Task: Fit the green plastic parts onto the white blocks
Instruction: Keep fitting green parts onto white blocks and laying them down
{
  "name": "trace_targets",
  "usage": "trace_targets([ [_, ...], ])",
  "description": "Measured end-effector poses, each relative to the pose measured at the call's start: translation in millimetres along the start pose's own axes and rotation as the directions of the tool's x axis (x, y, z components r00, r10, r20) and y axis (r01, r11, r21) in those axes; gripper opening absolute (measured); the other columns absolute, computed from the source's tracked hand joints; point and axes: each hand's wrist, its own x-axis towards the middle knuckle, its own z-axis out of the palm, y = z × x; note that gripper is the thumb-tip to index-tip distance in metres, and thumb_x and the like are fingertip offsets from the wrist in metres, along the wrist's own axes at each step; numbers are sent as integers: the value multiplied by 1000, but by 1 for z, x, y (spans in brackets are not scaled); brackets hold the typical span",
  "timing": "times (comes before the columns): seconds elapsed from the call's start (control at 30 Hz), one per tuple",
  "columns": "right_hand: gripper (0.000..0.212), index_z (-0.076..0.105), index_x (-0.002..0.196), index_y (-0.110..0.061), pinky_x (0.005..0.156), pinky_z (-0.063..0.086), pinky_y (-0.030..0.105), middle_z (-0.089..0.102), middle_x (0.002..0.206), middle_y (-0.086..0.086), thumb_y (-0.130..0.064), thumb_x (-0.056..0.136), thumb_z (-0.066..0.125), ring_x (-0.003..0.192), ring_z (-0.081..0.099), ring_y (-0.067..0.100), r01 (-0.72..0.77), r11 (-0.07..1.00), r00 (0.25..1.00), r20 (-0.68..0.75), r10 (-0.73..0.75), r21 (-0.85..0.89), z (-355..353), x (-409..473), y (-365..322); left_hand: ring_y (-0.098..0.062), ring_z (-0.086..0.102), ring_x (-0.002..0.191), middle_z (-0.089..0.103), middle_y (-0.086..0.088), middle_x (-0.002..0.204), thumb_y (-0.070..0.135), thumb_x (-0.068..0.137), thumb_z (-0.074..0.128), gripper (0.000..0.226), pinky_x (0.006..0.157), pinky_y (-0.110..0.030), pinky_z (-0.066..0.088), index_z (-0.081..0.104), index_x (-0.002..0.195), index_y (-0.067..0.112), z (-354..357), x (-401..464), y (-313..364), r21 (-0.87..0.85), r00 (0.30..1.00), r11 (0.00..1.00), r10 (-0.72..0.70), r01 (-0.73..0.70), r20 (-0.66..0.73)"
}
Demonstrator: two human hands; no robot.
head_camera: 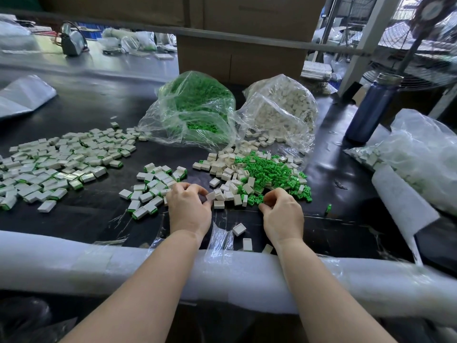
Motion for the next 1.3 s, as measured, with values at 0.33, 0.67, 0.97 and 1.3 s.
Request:
trace_targets([
  [0.33, 12, 65, 87, -17, 78, 47, 25, 63, 86, -1, -6, 85, 64, 79, 57, 14, 124, 934, 991, 3, -133, 335, -1, -4, -2, -4, 50, 70, 57, 4, 86, 6, 89, 59, 24, 67, -12, 47, 63, 94, 29, -5, -9, 12, -446, 958, 883, 239, -146, 160],
  [0.67, 19, 63, 73, -16, 63, 52, 21, 65, 68, 0, 1, 79, 69, 62, 60, 8, 31, 754, 976, 143, -164, 656, -7, -6, -5, -15, 63, 84, 69, -3, 88, 13, 84, 67, 9, 83, -21, 51, 66, 93, 13, 1, -11, 13, -501, 873, 862, 302, -78, 383],
  [0.97, 18, 64, 72, -17, 61, 51, 22, 64, 65, -1, -1, 80, 69, 60, 59, 8, 20, 758, 977, 148, -154, 651, -5, -7, -3, -9, 50, 69, 58, 1, 78, 12, 89, 59, 17, 71, -19, 45, 65, 92, 28, 0, -10, 10, -521, 869, 847, 333, -106, 365],
  [1.3, 16, 63, 74, -19, 66, 49, 25, 62, 70, -5, -7, 81, 70, 66, 56, 6, 51, 787, 975, 140, -172, 614, -6, -7, -3, -11, 52, 73, 58, -3, 81, 9, 87, 62, 14, 71, -19, 47, 65, 93, 22, -4, -9, 12, -587, 891, 809, 292, -36, 347],
])
